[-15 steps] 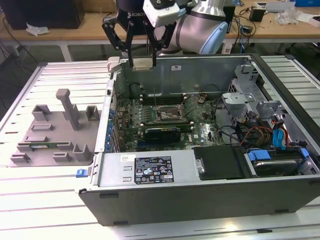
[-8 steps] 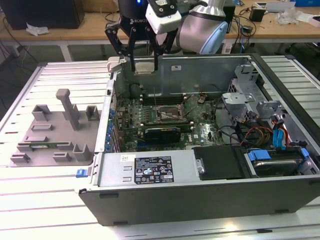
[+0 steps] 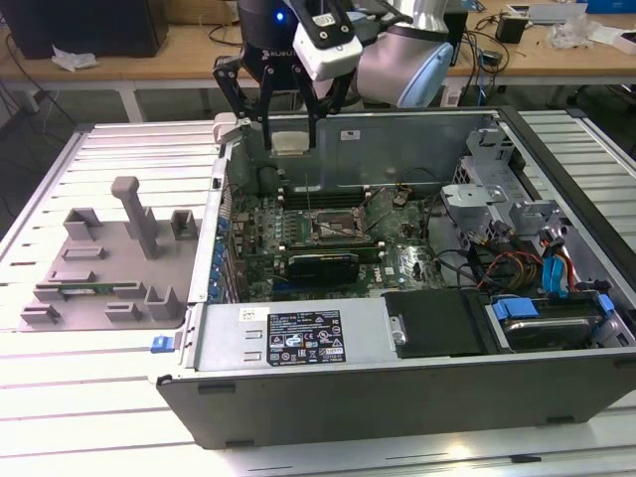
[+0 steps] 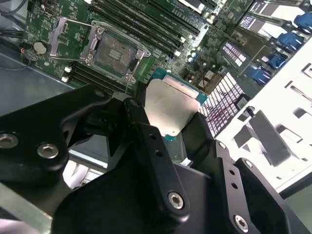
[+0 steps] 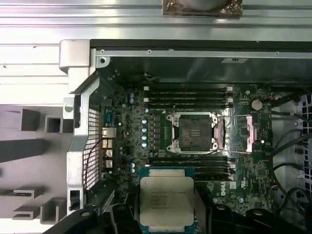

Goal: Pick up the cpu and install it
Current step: 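Pick up the cpu and move it towards the insertion slot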

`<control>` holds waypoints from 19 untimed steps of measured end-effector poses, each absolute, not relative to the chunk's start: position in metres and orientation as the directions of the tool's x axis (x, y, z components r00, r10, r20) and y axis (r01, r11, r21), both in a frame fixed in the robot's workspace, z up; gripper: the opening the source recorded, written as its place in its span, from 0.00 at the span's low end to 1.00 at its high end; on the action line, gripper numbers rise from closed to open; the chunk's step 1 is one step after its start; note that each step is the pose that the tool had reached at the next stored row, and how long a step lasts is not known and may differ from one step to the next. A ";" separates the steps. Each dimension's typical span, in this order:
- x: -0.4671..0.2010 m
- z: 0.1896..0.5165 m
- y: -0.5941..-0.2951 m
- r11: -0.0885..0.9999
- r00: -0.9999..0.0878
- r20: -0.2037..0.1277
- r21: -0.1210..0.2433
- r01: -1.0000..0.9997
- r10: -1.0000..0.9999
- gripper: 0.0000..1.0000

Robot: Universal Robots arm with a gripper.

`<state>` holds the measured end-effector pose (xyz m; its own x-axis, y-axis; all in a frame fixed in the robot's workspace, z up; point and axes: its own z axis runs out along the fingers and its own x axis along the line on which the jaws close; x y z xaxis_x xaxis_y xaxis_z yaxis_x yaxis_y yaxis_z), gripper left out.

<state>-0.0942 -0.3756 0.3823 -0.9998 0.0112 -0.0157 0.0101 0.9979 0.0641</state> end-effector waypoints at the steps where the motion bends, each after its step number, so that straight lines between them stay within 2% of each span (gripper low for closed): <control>1: -0.094 0.379 -0.376 0.998 -1.000 -0.016 0.064 0.010 0.011 0.54; 19: -0.078 0.337 -0.366 0.998 -1.000 -0.011 0.062 0.010 0.011 0.54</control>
